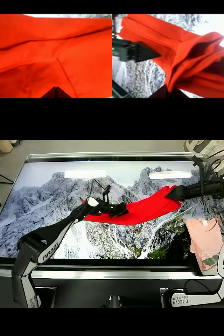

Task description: Fold the shirts.

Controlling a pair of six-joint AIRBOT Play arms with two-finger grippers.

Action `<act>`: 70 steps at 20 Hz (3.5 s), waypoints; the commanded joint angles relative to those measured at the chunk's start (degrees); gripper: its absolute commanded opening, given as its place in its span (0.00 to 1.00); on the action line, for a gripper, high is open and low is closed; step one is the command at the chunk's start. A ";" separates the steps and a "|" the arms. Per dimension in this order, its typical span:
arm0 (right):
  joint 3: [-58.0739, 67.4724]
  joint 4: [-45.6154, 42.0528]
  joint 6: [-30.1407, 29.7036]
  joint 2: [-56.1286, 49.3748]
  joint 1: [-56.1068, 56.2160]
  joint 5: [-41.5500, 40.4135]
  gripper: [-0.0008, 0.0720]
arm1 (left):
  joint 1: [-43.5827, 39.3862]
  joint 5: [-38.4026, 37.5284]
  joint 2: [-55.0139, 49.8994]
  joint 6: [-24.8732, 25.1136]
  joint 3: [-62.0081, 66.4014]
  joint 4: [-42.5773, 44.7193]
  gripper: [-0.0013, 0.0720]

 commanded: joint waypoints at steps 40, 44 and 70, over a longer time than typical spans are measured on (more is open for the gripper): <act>-2.99 -22.21 9.42 -13.25 14.82 -0.85 0.88 | 31.93 -18.84 39.21 -5.01 6.12 37.88 0.05; -15.72 -8.74 9.20 -13.31 15.23 -13.81 0.88 | 31.82 -19.47 39.21 -5.01 6.12 37.86 0.05; 12.22 -10.75 8.22 1.55 -28.20 7.80 0.03 | 31.80 -19.21 36.59 -2.43 4.63 37.83 0.05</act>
